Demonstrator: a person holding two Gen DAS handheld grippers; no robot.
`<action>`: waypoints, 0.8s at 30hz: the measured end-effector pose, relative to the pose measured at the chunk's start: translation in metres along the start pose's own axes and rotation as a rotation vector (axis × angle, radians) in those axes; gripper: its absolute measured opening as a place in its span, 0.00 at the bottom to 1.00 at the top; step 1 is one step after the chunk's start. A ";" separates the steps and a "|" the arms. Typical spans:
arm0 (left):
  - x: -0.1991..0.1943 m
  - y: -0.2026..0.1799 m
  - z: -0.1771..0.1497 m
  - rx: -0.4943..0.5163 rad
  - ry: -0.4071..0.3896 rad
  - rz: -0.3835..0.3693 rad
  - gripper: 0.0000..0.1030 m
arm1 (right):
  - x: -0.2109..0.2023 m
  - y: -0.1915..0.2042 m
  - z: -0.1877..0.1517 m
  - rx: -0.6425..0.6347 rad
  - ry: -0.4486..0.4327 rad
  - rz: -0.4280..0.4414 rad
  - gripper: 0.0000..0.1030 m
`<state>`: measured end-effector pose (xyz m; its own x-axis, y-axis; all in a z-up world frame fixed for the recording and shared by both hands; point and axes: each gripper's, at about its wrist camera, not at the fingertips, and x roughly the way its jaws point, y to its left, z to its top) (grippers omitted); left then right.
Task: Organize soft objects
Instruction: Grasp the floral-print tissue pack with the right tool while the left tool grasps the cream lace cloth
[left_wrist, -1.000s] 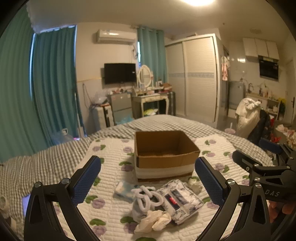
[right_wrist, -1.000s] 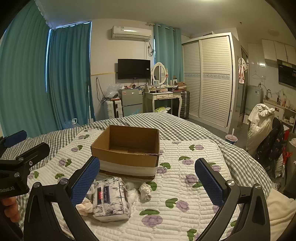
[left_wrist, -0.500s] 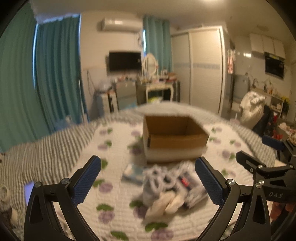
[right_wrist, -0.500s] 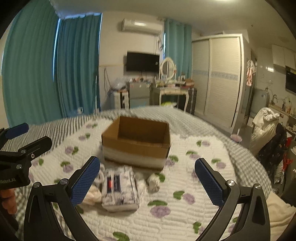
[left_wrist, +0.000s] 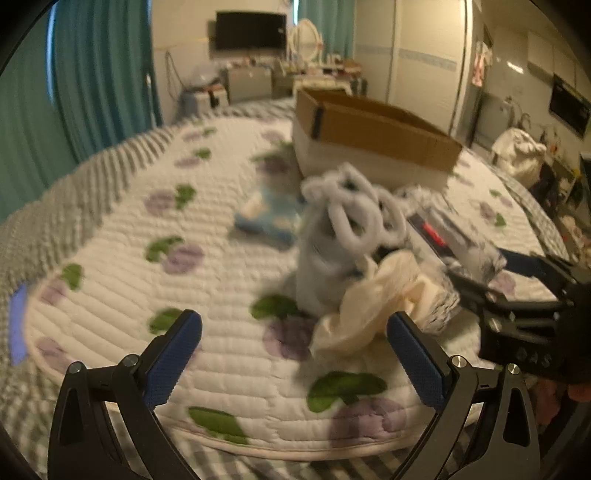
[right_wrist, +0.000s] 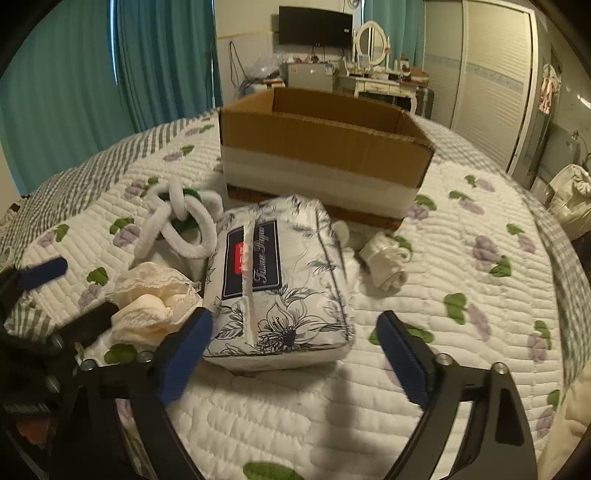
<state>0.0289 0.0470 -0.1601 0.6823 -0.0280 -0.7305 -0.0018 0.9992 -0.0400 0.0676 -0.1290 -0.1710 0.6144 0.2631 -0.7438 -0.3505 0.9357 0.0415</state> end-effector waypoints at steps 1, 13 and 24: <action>0.003 -0.002 -0.002 0.003 0.015 -0.016 0.98 | 0.003 0.000 -0.001 0.003 0.002 0.011 0.74; 0.025 -0.031 0.000 0.066 0.091 -0.139 0.40 | -0.011 -0.018 0.002 0.073 -0.043 0.057 0.32; -0.013 -0.037 0.003 0.112 0.036 -0.145 0.14 | -0.044 -0.009 0.003 0.035 -0.112 0.072 0.28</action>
<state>0.0224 0.0109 -0.1472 0.6426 -0.1712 -0.7468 0.1779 0.9814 -0.0719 0.0456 -0.1488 -0.1364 0.6645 0.3523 -0.6590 -0.3725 0.9207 0.1166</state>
